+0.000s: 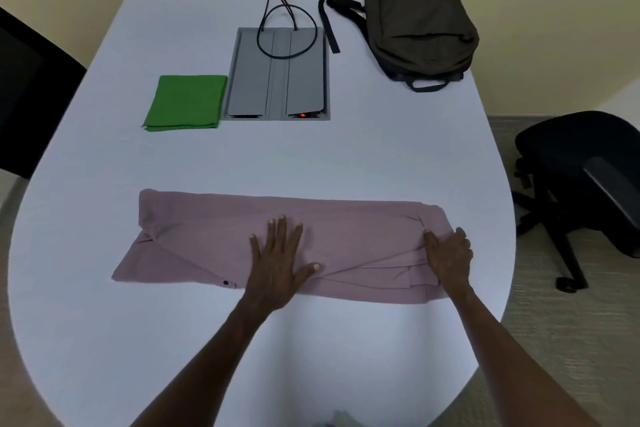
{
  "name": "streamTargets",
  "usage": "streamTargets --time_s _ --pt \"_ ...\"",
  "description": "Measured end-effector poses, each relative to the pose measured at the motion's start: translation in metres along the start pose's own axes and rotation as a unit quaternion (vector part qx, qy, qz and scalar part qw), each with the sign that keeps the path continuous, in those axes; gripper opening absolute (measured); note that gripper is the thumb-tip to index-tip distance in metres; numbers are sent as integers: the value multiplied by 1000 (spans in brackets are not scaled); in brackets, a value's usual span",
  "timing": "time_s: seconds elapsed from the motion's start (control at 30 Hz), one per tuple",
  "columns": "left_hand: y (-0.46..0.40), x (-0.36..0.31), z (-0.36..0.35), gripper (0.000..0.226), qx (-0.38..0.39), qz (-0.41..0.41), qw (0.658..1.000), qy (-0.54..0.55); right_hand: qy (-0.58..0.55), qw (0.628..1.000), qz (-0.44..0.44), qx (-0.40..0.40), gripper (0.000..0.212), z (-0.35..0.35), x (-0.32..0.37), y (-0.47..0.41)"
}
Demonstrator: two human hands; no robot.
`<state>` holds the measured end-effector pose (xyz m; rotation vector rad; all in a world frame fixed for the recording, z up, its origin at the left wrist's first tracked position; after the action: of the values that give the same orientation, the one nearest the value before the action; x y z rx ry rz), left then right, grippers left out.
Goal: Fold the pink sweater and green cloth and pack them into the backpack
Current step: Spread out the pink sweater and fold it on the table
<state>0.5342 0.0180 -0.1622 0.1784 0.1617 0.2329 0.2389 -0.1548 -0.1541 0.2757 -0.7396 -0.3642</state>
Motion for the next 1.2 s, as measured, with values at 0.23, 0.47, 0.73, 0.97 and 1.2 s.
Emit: streamTargets --time_s 0.23,0.47,0.73,0.97,1.2 --pt "12 -6 -13 88 72 -8 997 -39 -94 991 -72 61 84 12 -10 -10" --pt "8 -15 2 99 136 -6 989 -55 -166 977 -75 107 84 22 -14 -6" --pt "8 -33 17 107 130 -21 990 -41 -262 950 -102 133 59 23 -17 -10" --pt "5 -40 11 92 151 -35 988 -17 -253 952 -63 163 52 31 -9 -10" --pt "6 -38 -14 95 164 -54 981 -89 -166 978 30 119 57 24 -11 -5"
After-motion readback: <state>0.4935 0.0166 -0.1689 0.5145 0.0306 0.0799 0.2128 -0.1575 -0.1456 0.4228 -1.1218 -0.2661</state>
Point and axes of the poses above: each hand's wrist, its own y-axis away from the middle knuckle, its own z-axis out of the back of the hand, x = y × z, the point moved 1 cm from there along -y, towards the middle knuckle, and after that the axes turned 8 degrees about -y, right-handed, at the moved point
